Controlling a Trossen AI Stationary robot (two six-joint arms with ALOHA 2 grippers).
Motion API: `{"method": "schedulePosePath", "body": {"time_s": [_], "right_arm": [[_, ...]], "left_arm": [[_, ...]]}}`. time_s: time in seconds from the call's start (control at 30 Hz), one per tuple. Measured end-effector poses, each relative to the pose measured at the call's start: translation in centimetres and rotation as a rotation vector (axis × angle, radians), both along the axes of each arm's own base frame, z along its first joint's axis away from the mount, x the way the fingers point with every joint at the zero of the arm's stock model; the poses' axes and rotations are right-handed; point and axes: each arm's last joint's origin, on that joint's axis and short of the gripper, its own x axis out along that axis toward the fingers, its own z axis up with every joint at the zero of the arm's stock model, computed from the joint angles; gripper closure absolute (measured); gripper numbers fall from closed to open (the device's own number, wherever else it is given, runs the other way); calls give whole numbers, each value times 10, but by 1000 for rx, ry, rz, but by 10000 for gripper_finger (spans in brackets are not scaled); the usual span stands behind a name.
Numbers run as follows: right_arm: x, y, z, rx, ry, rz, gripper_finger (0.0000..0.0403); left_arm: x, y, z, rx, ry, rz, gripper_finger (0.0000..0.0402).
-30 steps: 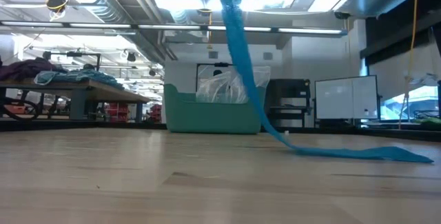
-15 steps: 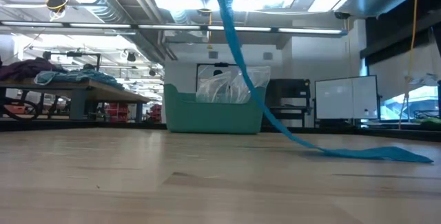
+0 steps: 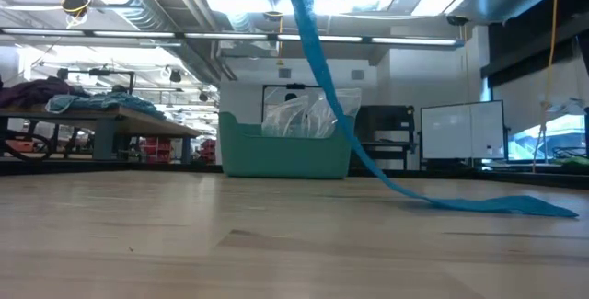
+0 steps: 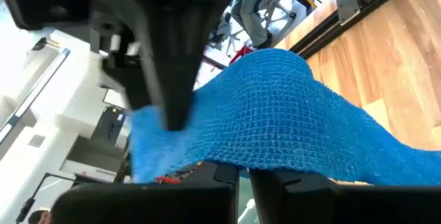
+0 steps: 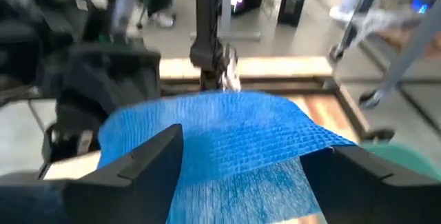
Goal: Roll bandage
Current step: Roll the blue bandage
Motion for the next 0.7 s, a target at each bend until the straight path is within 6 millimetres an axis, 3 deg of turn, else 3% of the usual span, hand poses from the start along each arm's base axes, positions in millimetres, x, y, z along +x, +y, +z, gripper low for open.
{"method": "schedulePosePath", "body": {"time_s": [0.2, 0.47, 0.57, 0.7], "right_arm": [[-9, 1, -8, 90, 122, 3, 121], [-11, 1, 0, 184, 69, -35, 121], [-6, 1, 10, 276, -36, -79, 121], [-9, 3, 2, 368, 61, -34, 121]], "left_arm": [[0, 0, -1, -13, -4, -7, 390], [0, 0, 0, -13, -8, 1, 389], [1, 2, 0, -6, -4, 5, 389], [0, 2, -1, -15, -6, 8, 389]]}}
